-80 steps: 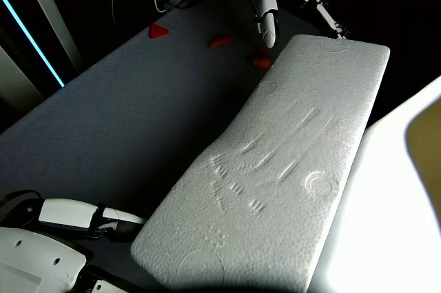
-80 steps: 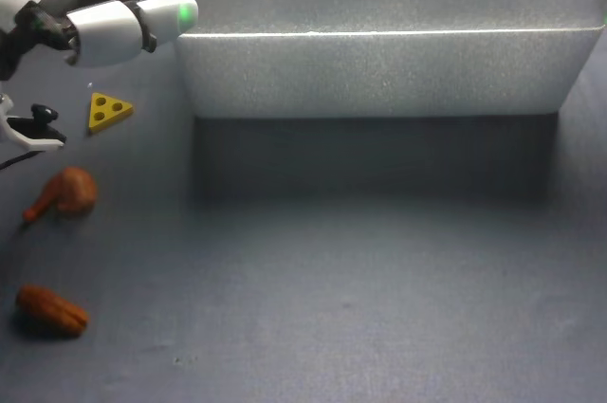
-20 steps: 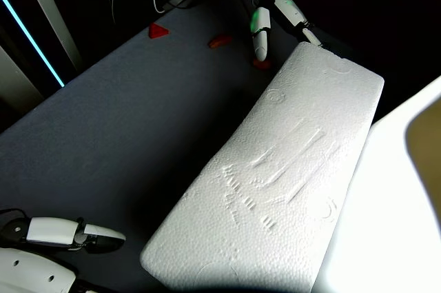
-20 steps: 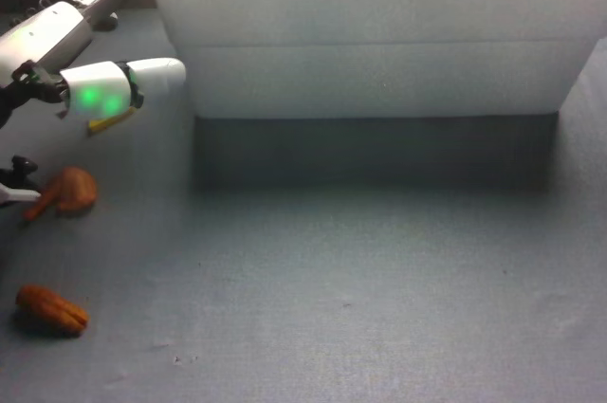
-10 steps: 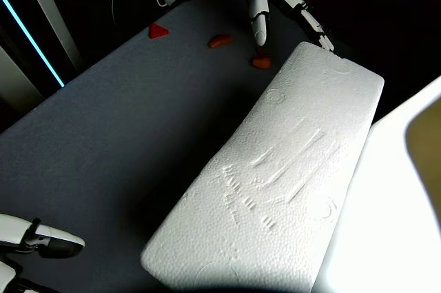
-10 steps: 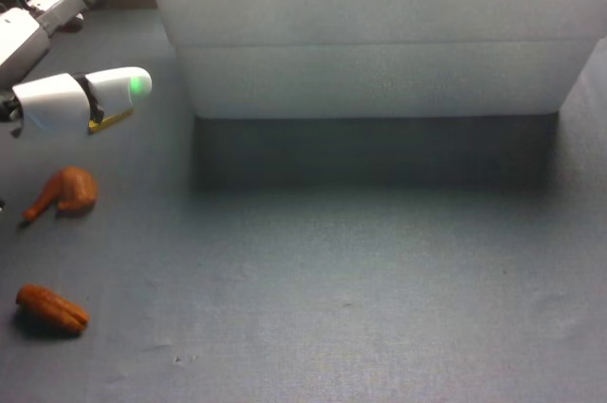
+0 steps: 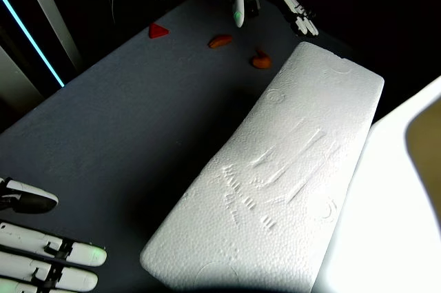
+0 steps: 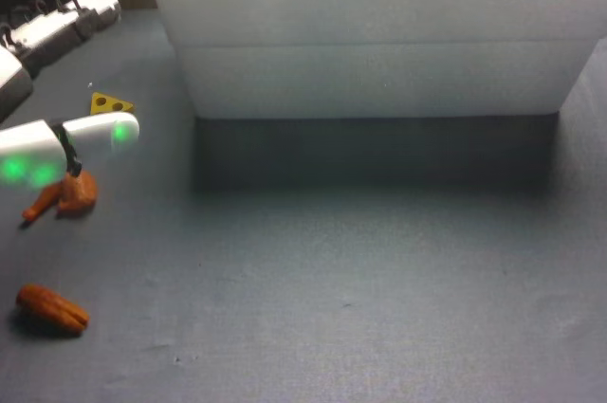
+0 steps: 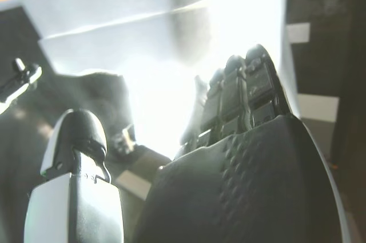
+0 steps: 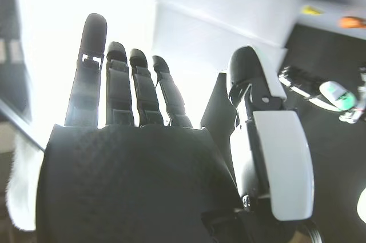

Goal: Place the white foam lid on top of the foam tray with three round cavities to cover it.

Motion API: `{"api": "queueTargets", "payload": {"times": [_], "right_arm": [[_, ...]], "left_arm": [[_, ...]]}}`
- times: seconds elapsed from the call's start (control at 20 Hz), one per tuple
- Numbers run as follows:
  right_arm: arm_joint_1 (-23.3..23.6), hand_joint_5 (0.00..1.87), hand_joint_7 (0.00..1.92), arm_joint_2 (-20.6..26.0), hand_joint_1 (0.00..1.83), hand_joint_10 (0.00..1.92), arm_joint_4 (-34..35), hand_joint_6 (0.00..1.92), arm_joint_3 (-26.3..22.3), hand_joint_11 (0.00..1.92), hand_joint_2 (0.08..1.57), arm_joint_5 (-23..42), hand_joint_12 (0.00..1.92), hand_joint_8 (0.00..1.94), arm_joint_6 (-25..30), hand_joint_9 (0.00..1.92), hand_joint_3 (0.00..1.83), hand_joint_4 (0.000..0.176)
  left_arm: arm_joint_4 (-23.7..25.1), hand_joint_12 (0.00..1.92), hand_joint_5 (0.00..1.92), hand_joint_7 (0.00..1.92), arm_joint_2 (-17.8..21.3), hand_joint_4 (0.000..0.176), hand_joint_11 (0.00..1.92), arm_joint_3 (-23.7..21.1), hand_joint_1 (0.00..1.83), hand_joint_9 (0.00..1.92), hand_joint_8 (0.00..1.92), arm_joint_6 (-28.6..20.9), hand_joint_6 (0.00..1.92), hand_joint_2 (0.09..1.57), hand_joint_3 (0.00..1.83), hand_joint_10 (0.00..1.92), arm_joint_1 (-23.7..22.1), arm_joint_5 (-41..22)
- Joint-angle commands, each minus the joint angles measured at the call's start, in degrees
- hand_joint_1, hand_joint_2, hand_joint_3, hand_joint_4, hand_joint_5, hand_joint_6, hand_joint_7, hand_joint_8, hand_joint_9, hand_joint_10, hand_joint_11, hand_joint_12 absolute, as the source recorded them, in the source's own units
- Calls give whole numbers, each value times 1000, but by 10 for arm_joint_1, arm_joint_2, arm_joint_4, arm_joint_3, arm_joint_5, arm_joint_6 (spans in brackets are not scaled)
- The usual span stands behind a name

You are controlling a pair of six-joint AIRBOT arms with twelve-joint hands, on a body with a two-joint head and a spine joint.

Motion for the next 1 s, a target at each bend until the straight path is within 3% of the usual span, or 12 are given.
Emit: {"api": "queueTargets", "payload": {"times": [0.0,0.05,0.15,0.25,0.4,0.45,0.5,0.55,0.6,0.65,0.8,0.95], "right_arm": [[-1,0,0,13,340,3,-3,0,-3,0,1306,82,770,0,8,6,2,0],[-8,0,0,16,291,0,-17,0,-10,0,1286,85,614,0,14,0,0,0],[-15,0,0,17,286,0,-52,0,-19,0,1264,86,627,0,32,0,0,0],[-16,0,0,17,346,4,-85,0,-27,0,1296,86,309,0,43,12,5,0],[-17,0,0,7,392,0,-116,0,-25,0,1339,75,83,0,64,0,3,0],[-17,0,0,0,378,0,-127,0,-21,0,1323,70,104,0,72,0,0,0],[-17,0,0,-6,351,0,-135,0,-18,0,1313,68,364,0,77,0,0,0],[-17,0,0,-11,351,0,-142,0,-16,0,1313,68,364,0,82,0,0,0],[-15,0,31,-15,372,32,-149,0,-15,0,1291,68,859,10,85,59,0,0],[-13,0,42,-18,378,42,-156,0,-15,0,1276,68,1133,12,88,60,0,0],[-4,0,3,-24,352,0,-174,0,-15,0,1250,68,1156,0,93,0,0,0],[4,0,0,-26,345,0,-184,0,-14,0,1259,68,555,0,94,0,0,0]], "left_arm": [[4,28,68,38,9,0,33,-5,365,6,9,-5,3,1215,17,2,0,-86],[17,193,67,61,13,0,0,-13,330,27,6,-8,1,1235,0,4,4,-91],[40,202,68,59,16,0,0,-25,297,30,2,-18,1,1233,0,4,9,-100],[67,107,64,50,13,0,0,-32,253,34,5,-30,2,1253,5,4,7,-103],[109,1,41,25,-1,0,0,-28,177,7,0,-49,5,1268,6,2,-12,-83],[124,12,47,15,-10,0,25,-23,183,13,0,-57,7,1276,9,5,-23,-72],[133,21,50,14,-17,0,40,-18,184,17,1,-63,8,1281,9,7,-32,-65],[139,21,50,14,-22,0,40,-15,184,17,1,-67,8,1281,9,7,-38,-61],[149,20,55,24,-29,0,27,-10,164,29,4,-71,8,1288,10,11,-48,-54],[160,21,55,31,-34,0,24,-6,157,33,6,-77,7,1289,10,13,-56,-46],[188,0,55,28,-49,0,0,3,175,22,1,-92,1,1285,3,5,-75,-27],[201,0,26,25,-58,7,0,8,176,13,2,-100,6,1293,4,2,-84,-20]]}}
